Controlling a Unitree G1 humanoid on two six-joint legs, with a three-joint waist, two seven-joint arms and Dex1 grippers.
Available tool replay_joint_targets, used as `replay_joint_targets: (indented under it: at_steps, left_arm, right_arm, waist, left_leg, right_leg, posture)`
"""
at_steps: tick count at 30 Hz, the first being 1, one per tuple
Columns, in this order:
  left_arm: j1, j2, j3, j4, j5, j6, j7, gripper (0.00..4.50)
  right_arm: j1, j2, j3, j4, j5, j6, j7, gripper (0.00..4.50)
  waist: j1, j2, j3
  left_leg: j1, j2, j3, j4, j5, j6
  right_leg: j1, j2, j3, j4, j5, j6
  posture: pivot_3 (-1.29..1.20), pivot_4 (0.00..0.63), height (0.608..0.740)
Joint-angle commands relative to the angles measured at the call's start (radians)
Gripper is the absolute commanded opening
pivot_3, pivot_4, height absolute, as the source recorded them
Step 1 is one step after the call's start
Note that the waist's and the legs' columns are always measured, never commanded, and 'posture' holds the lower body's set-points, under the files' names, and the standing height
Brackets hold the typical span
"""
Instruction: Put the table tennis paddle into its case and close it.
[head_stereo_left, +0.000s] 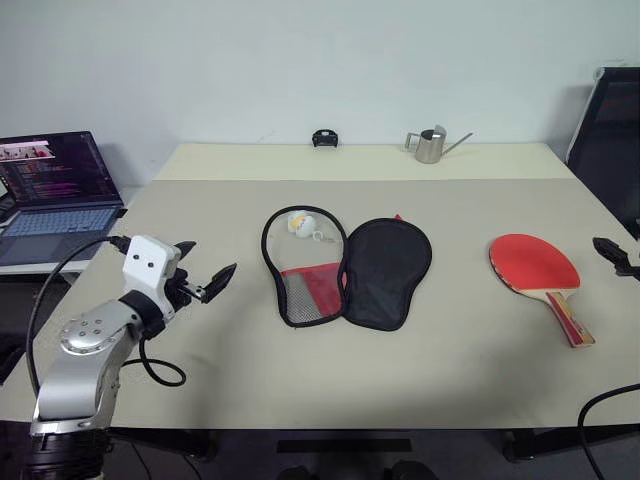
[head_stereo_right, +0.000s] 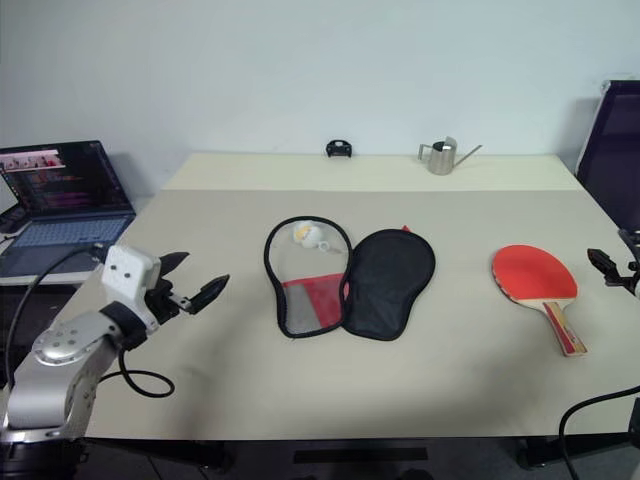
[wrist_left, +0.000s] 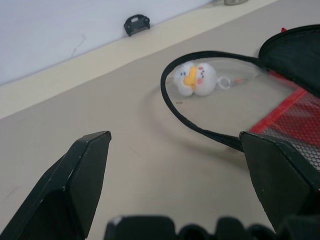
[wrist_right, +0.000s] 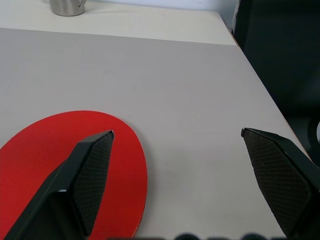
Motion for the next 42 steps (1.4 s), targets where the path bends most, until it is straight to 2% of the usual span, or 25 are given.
replay_joint_targets:
  at_steps: [1, 16, 30, 34, 42]
  left_arm:
    - [-0.041, -0.013, -0.018, 0.025, 0.021, -0.041, 0.003, 4.5]
    - [-0.051, -0.063, -0.032, 0.041, 0.037, -0.075, 0.004, 4.5]
    - [-0.019, -0.009, 0.015, 0.077, 0.038, -0.102, -0.023, 4.5]
    - [-0.019, 0.016, 0.03, 0.095, 0.031, -0.106, -0.047, 4.5]
    - [-0.042, 0.056, 0.058, 0.108, -0.013, -0.104, -0.107, 4.5]
  right_arm:
    - [-0.017, -0.044, -0.002, -0.024, -0.008, -0.001, 0.009, 4.48]
    - [-0.051, -0.056, 0.004, -0.024, -0.026, 0.023, 0.022, 4.48]
    - [-0.038, 0.009, 0.027, -0.091, -0.019, 0.013, 0.113, 4.48]
    - [-0.011, 0.031, 0.026, -0.158, 0.005, 0.045, 0.179, 4.48]
    - [0.067, 0.089, 0.054, -0.449, 0.067, 0.179, 0.3, 4.48]
  waist:
    - [0.0, 0.0, 0.0]
    - [0.0, 0.0, 0.0]
    - [-0.002, 0.0, 0.0]
    - [-0.001, 0.0, 0.0]
    - [-0.002, 0.0, 0.0]
  left_leg:
    - [0.0, 0.0, 0.0, 0.0, 0.0, 0.0]
    - [0.0, 0.0, 0.002, 0.0, 0.0, 0.0]
    - [0.001, 0.0, 0.002, 0.0, 0.0, 0.0]
    - [0.001, 0.0, 0.002, 0.0, 0.0, 0.0]
    - [0.001, 0.0, 0.001, 0.0, 0.0, 0.0]
  right_leg:
    - [0.0, 0.0, 0.0, 0.0, 0.0, 0.0]
    - [0.0, 0.0, 0.001, 0.0, 0.0, 0.0]
    - [0.0, 0.0, 0.002, 0.0, 0.0, 0.0]
    - [0.0, 0.0, 0.002, 0.0, 0.0, 0.0]
    - [0.0, 0.0, 0.002, 0.001, 0.0, 0.0]
  posture:
    - [0.0, 0.15, 0.74]
    - [0.0, 0.15, 0.74]
    - [0.0, 0.15, 0.74]
    - [0.0, 0.15, 0.74]
    - [0.0, 0.15, 0.74]
